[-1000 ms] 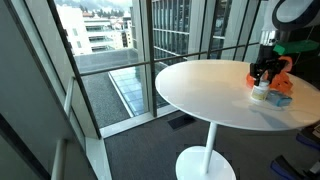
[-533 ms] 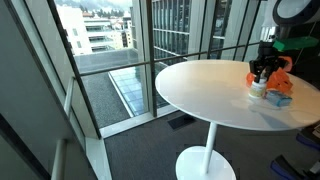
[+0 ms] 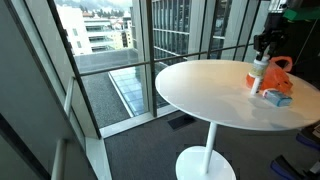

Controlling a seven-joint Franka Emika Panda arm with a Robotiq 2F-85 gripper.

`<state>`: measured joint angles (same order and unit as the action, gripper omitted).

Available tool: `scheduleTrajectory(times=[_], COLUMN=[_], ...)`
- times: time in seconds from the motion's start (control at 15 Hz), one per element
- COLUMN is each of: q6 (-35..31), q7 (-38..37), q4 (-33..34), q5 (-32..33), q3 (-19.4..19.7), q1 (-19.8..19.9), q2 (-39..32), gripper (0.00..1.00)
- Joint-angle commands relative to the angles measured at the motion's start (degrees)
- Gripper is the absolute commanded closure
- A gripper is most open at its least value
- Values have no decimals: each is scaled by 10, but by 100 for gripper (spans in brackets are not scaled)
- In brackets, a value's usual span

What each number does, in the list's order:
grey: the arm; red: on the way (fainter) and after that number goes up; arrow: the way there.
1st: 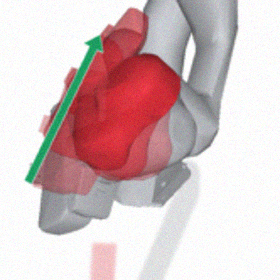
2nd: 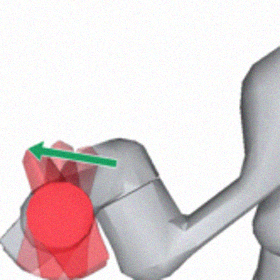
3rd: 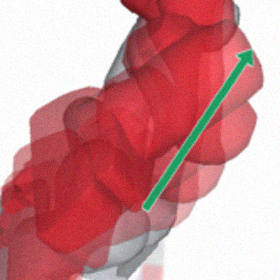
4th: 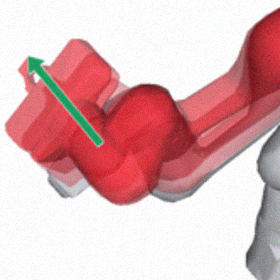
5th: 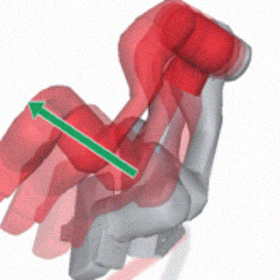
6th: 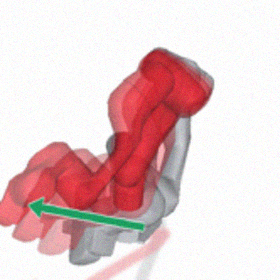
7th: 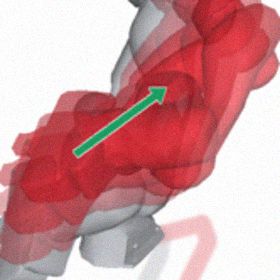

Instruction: Put the white sticky bottle in the plastic bag

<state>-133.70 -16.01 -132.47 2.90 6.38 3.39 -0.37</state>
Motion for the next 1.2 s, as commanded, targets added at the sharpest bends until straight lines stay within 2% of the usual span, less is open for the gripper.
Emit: scheduleTrajectory(times=[0.0, 0.67, 1.13], q6=[41, 40, 27], q7=[-6, -6, -3], q4=[24, 41, 42], q5=[-2, -5, -9], q3=[0, 36, 67], q1=[13, 75, 106], q2=[42, 60, 36], gripper=[81, 81, 81])
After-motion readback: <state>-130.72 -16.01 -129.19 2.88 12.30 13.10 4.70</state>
